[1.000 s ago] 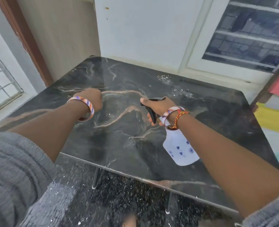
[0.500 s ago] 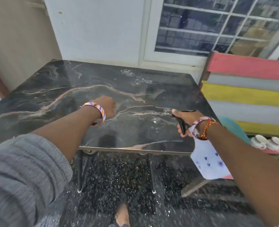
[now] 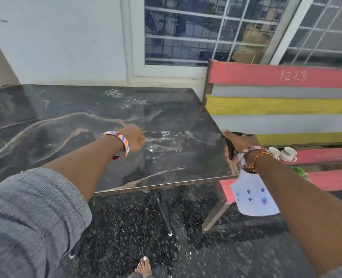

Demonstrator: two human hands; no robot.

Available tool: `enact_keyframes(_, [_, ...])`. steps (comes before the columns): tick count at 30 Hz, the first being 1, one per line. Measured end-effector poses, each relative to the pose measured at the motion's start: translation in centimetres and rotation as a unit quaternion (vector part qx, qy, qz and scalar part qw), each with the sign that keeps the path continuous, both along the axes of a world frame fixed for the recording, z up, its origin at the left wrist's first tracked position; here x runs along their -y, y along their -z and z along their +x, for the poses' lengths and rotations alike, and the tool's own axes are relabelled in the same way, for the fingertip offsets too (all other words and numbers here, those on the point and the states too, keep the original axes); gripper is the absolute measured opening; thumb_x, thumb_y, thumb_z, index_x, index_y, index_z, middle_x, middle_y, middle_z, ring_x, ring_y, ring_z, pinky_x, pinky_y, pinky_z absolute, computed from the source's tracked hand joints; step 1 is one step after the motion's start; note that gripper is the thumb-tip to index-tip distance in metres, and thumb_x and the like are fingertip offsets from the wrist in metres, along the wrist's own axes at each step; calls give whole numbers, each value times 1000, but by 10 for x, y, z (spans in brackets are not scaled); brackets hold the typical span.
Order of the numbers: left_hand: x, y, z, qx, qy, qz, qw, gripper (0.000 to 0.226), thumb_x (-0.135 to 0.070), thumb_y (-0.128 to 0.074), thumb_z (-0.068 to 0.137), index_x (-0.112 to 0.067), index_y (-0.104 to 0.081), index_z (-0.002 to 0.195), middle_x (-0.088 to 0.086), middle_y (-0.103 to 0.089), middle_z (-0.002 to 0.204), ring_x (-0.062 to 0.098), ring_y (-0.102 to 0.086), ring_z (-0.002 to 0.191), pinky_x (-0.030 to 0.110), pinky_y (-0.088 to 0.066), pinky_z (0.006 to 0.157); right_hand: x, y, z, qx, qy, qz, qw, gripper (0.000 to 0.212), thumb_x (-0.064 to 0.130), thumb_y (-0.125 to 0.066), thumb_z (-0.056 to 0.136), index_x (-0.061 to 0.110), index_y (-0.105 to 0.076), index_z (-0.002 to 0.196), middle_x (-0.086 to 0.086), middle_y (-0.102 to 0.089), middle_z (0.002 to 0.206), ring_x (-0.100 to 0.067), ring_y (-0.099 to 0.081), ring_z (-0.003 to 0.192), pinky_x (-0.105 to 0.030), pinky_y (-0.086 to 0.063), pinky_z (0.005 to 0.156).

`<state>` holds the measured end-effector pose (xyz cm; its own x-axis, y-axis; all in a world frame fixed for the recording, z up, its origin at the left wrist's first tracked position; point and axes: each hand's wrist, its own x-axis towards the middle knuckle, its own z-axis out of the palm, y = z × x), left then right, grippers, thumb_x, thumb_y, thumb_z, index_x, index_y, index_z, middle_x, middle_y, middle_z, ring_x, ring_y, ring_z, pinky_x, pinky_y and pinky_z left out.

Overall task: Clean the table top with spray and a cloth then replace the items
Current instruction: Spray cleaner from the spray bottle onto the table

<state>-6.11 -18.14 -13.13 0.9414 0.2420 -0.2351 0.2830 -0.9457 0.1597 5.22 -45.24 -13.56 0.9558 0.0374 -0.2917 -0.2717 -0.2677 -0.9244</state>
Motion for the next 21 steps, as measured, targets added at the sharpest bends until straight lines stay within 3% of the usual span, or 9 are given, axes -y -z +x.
enact_keyframes(3, [-4,3,20,15,17,-4,1000,33,0,-44,83,-4,-67,107,17,-65,115,33,-61,104,31,-49,87,-16,-5,16,42,16,-12,999,47,45,-75,70,2,-61,83,-9,-56,42,-20,-47,31,-22,-42,37])
enact_keyframes(6, [-9,0,40,21,12,9,1000,29,-1,-46,84,-3,-67,103,17,-66,98,33,-60,91,29,-48,82,-35,-12,44,20,-15,-7,1000,45,46,-75,70,5,-60,78,-11,-58,52,-22,-50,38,-25,-45,41])
enact_keyframes(10, [-31,1,77,31,5,19,999,21,-2,-46,82,-4,-66,90,18,-67,95,28,-53,77,35,-52,83,-73,-26,89,-32,-106,-7,994,35,43,-69,78,10,-60,79,-13,-57,62,-24,-54,50,-31,-50,50])
enact_keyframes(14, [-56,0,111,23,-28,19,999,13,-3,-49,80,-7,-61,85,16,-63,91,30,-58,82,31,-47,77,-127,-30,123,-8,-137,25,990,35,41,-73,75,10,-56,78,-7,-51,43,-19,-45,32,-24,-42,41])
enact_keyframes(17, [-74,0,130,11,-49,15,999,32,-4,-45,82,-4,-65,108,18,-68,110,35,-63,101,35,-53,87,-163,-30,141,23,-151,0,988,36,39,-73,76,6,-62,78,-8,-53,49,-13,-45,27,-17,-40,35])
enact_keyframes(21, [-98,-8,154,14,-61,23,998,32,-4,-47,84,-7,-64,111,17,-66,115,35,-61,106,33,-49,89,-190,-31,172,23,-173,-3,985,40,39,-71,77,8,-59,101,-7,-54,57,-11,-46,27,-14,-39,34])
